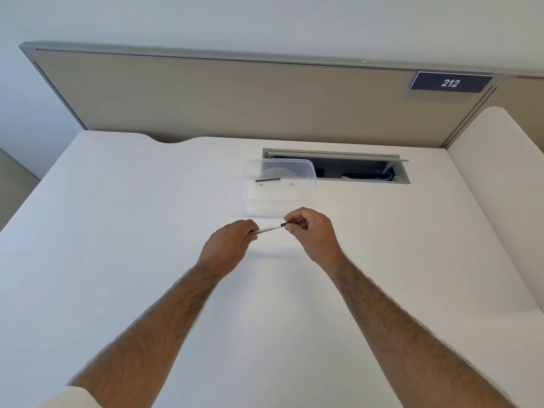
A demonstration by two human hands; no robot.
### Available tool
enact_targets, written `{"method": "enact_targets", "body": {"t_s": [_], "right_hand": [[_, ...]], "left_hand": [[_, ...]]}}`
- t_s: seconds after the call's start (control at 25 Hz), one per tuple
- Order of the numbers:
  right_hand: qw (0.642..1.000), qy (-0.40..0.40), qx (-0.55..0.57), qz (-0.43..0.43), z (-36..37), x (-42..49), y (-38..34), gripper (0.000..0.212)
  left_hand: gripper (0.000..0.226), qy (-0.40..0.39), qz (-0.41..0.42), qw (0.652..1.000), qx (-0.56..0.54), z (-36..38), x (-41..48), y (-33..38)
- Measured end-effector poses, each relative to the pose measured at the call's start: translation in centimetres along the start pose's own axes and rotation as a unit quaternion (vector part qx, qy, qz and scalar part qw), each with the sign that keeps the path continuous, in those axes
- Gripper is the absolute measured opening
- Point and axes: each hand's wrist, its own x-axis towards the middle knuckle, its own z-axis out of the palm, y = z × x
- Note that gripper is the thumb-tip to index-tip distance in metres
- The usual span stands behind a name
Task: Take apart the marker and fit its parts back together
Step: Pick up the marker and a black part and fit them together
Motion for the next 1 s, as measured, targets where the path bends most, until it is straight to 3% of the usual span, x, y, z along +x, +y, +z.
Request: {"method": "enact_targets", "body": {"t_s": [0.28, 0.48, 1.0], "right_hand": [[0.999, -0.006, 0.05, 0.019, 0.0, 0.0, -0.1, 0.015], [0.996, -0.008, 0.08, 0.025, -0.1, 0.3, 0.1, 0.016], [0.999, -0.024, 0.022, 0.014, 0.0, -0.4, 0.4, 0.012]], "left_hand": [[0.007, -0.007, 0.002, 1.0, -0.006, -0.3, 0.3, 0.3], [0.02, -0.056, 0.037, 0.997, -0.031, 0.0, 0.5, 0.6], [0.027, -0.08, 0.031, 0.996, -0.007, -0.6, 1.4, 1.4]]}}
